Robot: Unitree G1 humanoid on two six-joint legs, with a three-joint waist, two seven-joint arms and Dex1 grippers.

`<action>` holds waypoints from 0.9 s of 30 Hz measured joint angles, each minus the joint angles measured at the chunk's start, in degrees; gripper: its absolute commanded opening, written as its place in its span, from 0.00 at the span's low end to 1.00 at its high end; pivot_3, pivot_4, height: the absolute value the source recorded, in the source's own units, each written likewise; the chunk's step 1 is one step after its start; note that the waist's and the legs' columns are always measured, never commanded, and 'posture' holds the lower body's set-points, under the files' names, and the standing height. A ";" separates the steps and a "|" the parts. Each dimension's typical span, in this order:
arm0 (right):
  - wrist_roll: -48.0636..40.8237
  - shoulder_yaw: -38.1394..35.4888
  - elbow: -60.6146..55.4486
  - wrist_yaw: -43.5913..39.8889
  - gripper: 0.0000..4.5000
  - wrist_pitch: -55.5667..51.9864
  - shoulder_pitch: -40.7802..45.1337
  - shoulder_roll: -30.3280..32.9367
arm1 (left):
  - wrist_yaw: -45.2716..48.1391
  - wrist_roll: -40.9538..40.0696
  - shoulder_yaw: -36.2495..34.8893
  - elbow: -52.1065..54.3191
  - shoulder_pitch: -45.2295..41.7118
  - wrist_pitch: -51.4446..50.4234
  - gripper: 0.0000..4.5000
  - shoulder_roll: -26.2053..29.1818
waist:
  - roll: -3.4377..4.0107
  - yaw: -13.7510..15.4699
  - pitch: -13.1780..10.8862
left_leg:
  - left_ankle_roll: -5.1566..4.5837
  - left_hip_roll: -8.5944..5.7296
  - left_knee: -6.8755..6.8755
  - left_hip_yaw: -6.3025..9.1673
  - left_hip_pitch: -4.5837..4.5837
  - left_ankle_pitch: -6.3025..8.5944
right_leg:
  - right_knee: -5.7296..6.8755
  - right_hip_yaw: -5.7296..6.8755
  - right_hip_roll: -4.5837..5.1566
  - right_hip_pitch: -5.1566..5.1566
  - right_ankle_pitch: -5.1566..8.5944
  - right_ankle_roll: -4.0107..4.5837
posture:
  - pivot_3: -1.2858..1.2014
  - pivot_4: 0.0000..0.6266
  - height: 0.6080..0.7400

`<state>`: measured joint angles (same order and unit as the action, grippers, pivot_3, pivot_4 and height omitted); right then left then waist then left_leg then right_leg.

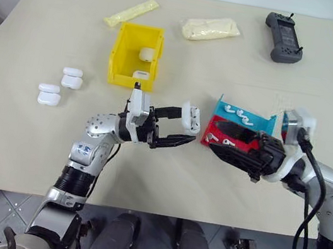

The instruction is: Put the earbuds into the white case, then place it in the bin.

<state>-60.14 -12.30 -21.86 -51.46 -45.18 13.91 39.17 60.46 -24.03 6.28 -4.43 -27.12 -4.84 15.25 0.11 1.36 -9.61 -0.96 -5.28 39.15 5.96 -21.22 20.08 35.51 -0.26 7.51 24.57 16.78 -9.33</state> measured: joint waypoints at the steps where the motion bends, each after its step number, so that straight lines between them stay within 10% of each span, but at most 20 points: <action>1: 1.20 0.13 -0.01 -0.81 0.91 0.78 0.09 0.63 | -0.05 1.92 1.01 0.02 -0.76 -0.07 0.61 1.81 | 0.00 0.01 0.00 | 0.01 0.01 -0.01 0.00 0.00 -0.01 | 0.00 0.00 -0.02 0.01 0.00 0.00 | 0.52 0.24 1.00; 14: 11.30 10.80 -0.24 -5.27 0.01 3.61 8.50 2.11 | -0.40 16.86 8.85 -0.67 -6.47 0.68 0.61 8.68 | -0.03 0.07 -0.02 | 0.00 -0.04 -0.02 0.03 -0.04 0.00 | -0.05 0.02 0.04 0.00 0.00 0.00 | 0.52 0.24 1.00; 27: 19.58 20.85 2.20 -3.87 0.01 1.17 16.70 0.31 | -1.27 20.04 12.66 2.50 -7.59 -6.29 0.61 8.50 | -0.03 0.07 -0.02 | 0.00 -0.06 -0.01 0.07 -0.08 0.00 | -0.03 0.05 0.05 0.02 0.00 0.00 | 0.52 0.24 1.00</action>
<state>-40.56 8.55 -19.66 -55.34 -44.01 30.61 39.47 59.19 -3.99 18.93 -1.93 -34.72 -11.13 23.75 0.08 1.43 -9.63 -0.96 -5.34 39.14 6.03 -21.29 20.08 35.47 -0.21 7.56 24.59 16.78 -9.33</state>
